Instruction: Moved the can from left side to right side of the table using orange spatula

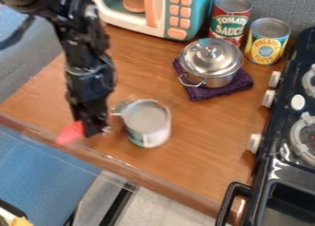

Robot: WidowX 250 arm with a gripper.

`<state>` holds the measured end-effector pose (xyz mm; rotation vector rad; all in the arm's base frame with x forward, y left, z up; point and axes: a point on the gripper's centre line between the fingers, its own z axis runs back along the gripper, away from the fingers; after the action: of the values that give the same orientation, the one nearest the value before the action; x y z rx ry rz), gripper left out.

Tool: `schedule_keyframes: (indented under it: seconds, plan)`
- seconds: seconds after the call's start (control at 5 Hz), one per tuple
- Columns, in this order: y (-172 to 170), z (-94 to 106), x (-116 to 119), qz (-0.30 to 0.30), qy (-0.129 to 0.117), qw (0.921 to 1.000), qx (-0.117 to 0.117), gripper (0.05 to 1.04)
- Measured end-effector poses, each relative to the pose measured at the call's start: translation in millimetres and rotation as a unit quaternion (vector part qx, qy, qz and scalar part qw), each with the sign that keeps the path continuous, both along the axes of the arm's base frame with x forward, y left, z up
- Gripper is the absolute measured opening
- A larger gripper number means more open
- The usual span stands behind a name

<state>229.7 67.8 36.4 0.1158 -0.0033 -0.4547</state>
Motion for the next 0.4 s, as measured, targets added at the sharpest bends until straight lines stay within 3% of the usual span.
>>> schedule_keyframes:
  seconds: [0.4]
  plan:
    - [-31.5,4.4,-8.8,-0.019,0.002,0.9997,0.017,0.402]
